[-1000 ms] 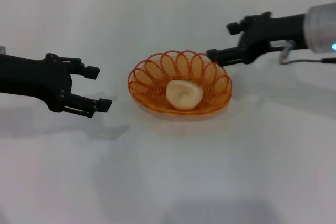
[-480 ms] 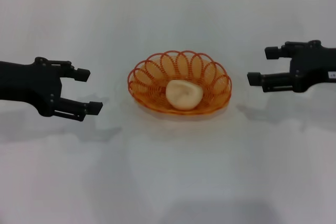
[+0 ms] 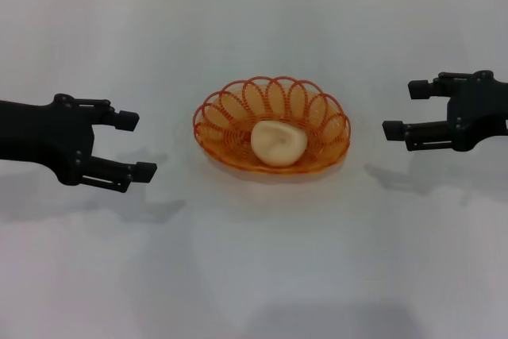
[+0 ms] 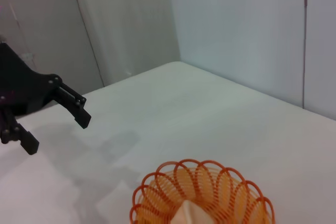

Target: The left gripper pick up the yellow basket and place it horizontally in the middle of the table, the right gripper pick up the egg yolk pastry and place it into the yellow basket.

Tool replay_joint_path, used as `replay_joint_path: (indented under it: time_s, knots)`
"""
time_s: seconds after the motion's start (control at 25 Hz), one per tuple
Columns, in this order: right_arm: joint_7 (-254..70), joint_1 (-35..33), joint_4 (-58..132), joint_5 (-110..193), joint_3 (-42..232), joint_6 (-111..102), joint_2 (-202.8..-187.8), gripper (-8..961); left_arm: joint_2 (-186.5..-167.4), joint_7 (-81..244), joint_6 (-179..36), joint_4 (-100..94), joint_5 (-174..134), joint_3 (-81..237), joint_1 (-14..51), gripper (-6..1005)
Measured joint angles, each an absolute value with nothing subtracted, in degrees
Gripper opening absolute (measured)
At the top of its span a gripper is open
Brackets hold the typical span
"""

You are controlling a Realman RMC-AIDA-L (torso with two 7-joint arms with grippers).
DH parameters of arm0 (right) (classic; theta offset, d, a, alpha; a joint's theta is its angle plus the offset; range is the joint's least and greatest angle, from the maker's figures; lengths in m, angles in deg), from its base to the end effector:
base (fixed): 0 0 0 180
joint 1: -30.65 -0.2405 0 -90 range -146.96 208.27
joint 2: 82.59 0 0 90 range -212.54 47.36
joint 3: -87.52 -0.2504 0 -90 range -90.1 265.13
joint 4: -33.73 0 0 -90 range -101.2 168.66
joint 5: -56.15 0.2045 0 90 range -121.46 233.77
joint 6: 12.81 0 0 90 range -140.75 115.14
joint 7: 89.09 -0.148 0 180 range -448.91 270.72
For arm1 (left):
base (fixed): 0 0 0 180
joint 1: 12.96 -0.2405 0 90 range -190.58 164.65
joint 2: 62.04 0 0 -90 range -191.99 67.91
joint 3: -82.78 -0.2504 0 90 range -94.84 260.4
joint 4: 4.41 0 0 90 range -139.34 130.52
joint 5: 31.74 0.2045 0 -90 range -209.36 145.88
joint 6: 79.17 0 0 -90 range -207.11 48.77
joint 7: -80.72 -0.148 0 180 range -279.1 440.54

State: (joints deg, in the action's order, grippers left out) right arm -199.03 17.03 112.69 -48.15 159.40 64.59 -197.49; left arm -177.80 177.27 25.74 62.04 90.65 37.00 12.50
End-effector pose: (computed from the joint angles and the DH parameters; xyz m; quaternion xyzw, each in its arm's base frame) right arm 0.2051 0.3151 0.0442 -0.9489 0.2054 0.1500 0.1870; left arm -0.2404 0.3046 0.0709 -0.9750 -0.1805 -0.0964 0.0869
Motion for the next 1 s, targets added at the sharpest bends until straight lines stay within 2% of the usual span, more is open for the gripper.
replay_joint_path:
  time_s: [1.0]
  knots:
    - [-197.1, 16.8, 112.5, -49.2, 156.4, 68.7, -197.46, 827, -178.05, 176.5, 26.5, 62.1, 90.1, 36.6, 12.8, 880]
